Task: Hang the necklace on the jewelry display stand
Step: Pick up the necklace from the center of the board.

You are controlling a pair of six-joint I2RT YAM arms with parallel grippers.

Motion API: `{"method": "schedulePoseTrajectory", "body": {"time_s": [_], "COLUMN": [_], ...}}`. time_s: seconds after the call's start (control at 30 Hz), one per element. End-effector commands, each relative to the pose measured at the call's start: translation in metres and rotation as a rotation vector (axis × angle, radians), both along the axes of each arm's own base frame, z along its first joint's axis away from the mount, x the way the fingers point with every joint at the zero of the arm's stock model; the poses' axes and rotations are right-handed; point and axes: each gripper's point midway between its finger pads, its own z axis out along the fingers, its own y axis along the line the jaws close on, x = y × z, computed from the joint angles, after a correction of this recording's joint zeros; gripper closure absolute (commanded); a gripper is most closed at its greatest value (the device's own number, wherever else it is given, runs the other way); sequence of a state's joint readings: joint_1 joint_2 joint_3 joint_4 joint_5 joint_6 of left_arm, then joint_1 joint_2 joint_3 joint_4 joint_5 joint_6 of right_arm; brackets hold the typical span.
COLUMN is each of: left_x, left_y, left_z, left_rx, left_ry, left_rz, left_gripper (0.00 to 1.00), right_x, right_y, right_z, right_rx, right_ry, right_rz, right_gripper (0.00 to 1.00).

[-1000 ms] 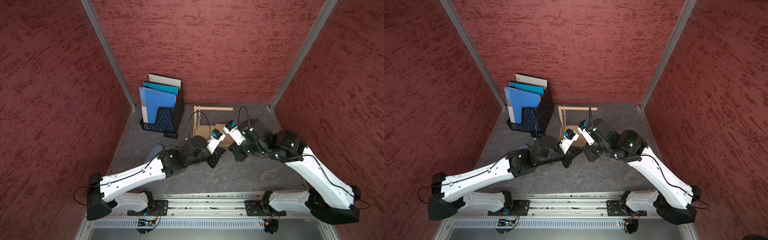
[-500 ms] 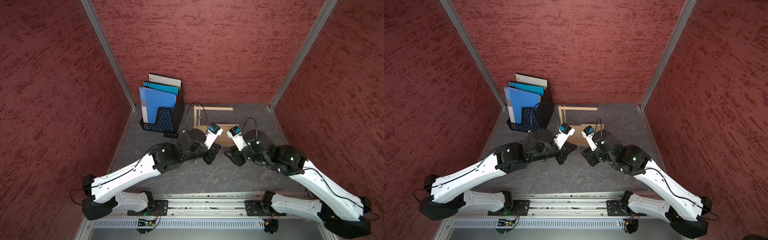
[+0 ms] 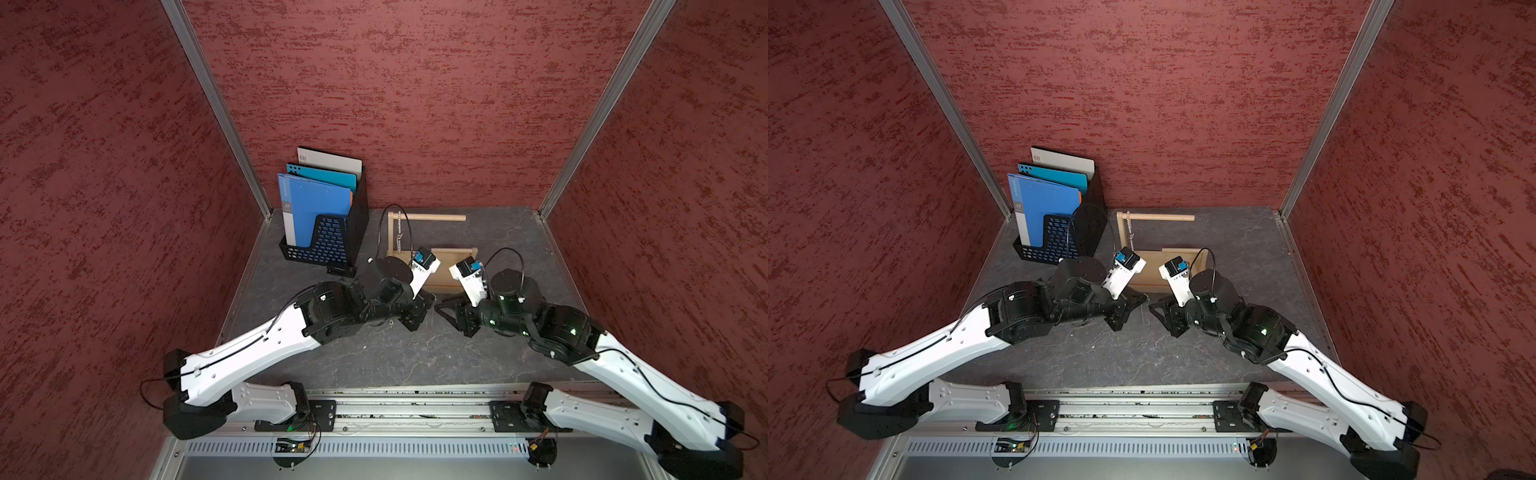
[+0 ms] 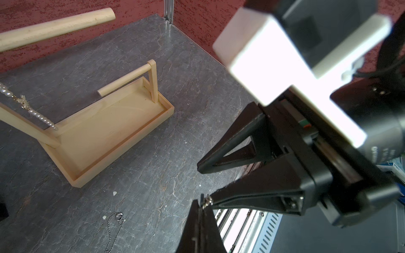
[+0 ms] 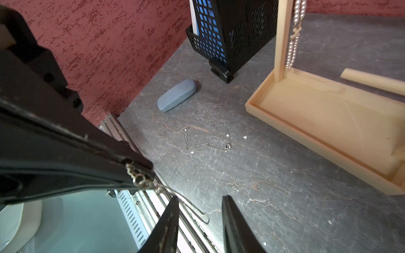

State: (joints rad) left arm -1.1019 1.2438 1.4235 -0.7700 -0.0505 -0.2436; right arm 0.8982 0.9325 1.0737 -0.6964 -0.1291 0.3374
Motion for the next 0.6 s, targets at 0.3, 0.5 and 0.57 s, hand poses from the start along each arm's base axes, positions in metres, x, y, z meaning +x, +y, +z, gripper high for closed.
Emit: {"method": "schedulePoseTrajectory", "body": {"time_s": [0.3, 0.5, 0.57], "left_x": [0.003, 0.001, 0.001], "left_y": [0.001, 0.001, 0.001], "left_z": [0.009, 0.015, 0.016], "left_rx": [-0.039, -0.070, -0.079], "left_ry": [0.013, 0.012, 0.017], "left_rz": [0.034, 0.029, 0.029], "left_gripper": [1.00, 1.00, 1.00], "right_x": [-0.003, 0.010, 0.011], "right_y": [0.013, 0.010, 0.014], "right_z": [0.007, 0.007, 0.009], "right_rx": [0.060, 0.051, 0.068], "right_ry": [-0.009, -0.046, -0.054], "right_rz": [0.046, -0.018, -0.009], "right_gripper": [0.62, 0.76, 0.77]}}
